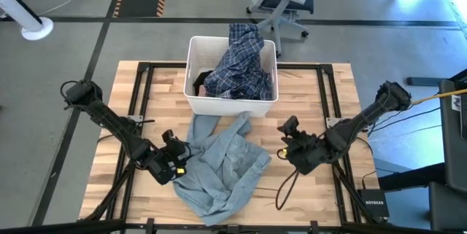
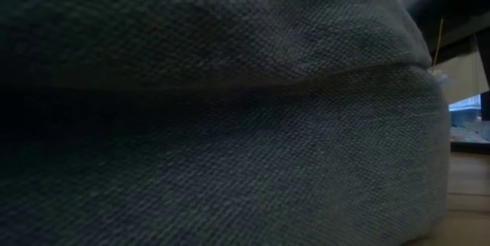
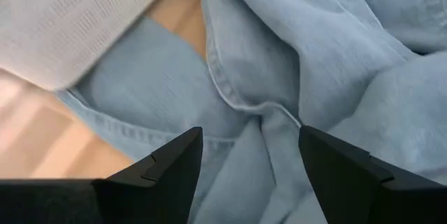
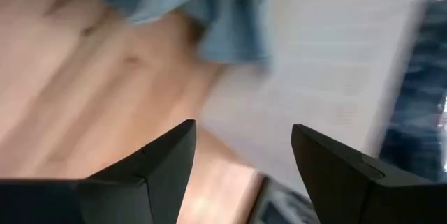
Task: Sort clothes
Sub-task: Put the blue jeans into the white laundry bin
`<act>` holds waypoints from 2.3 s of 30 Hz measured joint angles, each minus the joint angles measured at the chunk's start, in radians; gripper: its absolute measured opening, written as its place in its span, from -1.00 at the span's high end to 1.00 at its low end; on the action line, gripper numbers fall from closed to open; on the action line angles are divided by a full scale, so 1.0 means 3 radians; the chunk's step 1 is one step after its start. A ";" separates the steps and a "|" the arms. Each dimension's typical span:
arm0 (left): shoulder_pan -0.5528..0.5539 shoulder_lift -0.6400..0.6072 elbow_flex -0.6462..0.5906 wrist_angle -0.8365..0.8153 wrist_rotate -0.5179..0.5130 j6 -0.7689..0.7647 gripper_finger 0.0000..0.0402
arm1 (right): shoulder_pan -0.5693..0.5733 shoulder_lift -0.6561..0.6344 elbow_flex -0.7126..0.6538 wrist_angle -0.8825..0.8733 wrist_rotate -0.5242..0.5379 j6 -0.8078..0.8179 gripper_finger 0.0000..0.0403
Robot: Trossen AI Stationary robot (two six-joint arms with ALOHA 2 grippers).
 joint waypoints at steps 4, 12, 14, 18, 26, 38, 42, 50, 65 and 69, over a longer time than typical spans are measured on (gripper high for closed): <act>-0.0095 0.0004 -0.0198 0.0188 0.0018 -0.0219 -0.16 | 0.0009 -0.0005 -0.0490 0.0624 -0.0078 0.0220 -0.27; -0.0138 0.0058 -0.0589 0.1002 0.0355 -0.0311 -0.16 | 0.0000 -0.0039 -0.1229 0.1888 -0.0814 0.0200 -0.27; -0.0138 0.0099 -0.0639 0.1171 0.0438 -0.0311 -0.16 | 0.0000 -0.0038 -0.1326 0.2215 -0.0895 0.0199 -0.27; -0.0138 0.0187 -0.0711 0.1493 0.0563 -0.0293 -0.16 | -0.0048 -0.0006 -0.1493 0.2993 -0.1123 0.0020 -0.27; -0.0025 0.0557 -0.0795 0.2213 0.0571 -0.0037 -0.16 | -0.0291 0.0400 -0.1879 0.4324 -0.1341 -0.0248 -0.27; 0.0567 0.1163 -0.0794 0.3561 0.0639 0.1151 -0.16 | -0.0653 0.1316 -0.1603 0.4998 -0.1587 -0.0917 -0.27; 0.0780 0.1203 -0.0781 0.3697 0.0737 0.1415 -0.16 | -0.0703 0.1442 -0.1423 0.4950 -0.1568 -0.1286 -0.27; 0.1059 0.1203 -0.0692 0.3692 0.0870 0.1586 -0.16 | -0.0804 0.1431 -0.1110 0.4712 -0.1431 -0.1743 -0.27; 0.1186 0.1205 -0.0555 0.3838 0.1273 0.1775 -0.16 | -0.0939 0.1469 -0.0743 0.4357 -0.1662 -0.2115 -0.27; 0.1185 0.1205 -0.0553 0.3850 0.1282 0.1778 -0.16 | -0.0992 0.1469 -0.0527 0.3967 -0.1683 -0.2090 -0.27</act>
